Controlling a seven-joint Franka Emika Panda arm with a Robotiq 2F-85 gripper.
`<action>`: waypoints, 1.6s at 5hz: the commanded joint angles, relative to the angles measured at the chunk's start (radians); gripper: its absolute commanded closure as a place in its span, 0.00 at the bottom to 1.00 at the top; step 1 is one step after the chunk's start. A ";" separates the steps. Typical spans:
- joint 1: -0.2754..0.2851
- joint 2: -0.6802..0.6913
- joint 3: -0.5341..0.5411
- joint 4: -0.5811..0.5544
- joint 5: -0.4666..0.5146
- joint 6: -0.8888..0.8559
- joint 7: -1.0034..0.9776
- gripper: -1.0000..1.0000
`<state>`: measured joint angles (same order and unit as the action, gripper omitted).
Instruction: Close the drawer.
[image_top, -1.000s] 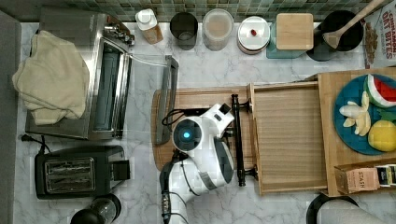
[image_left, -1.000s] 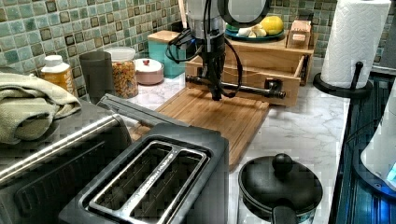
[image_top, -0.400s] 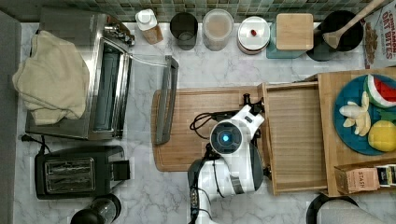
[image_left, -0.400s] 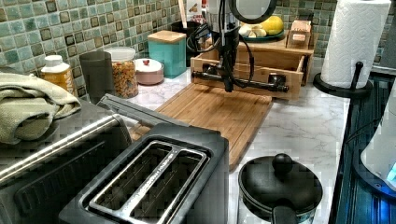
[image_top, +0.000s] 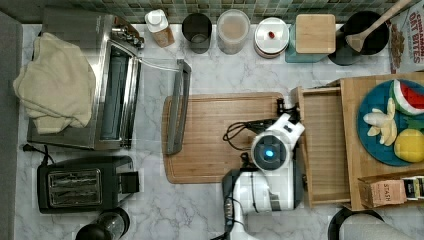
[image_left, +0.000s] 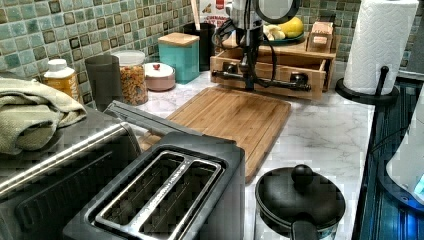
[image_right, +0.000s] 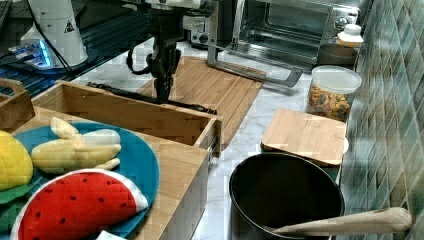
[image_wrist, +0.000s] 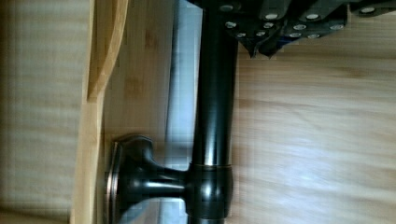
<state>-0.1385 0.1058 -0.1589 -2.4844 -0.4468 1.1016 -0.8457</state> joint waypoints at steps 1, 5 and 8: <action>-0.267 0.102 -0.165 0.235 0.149 0.031 -0.365 1.00; -0.299 0.145 -0.157 0.306 0.215 0.013 -0.430 1.00; -0.297 0.145 -0.160 0.306 0.216 0.013 -0.431 1.00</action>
<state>-0.3054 0.2312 -0.1960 -2.3145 -0.2363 1.0928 -1.2236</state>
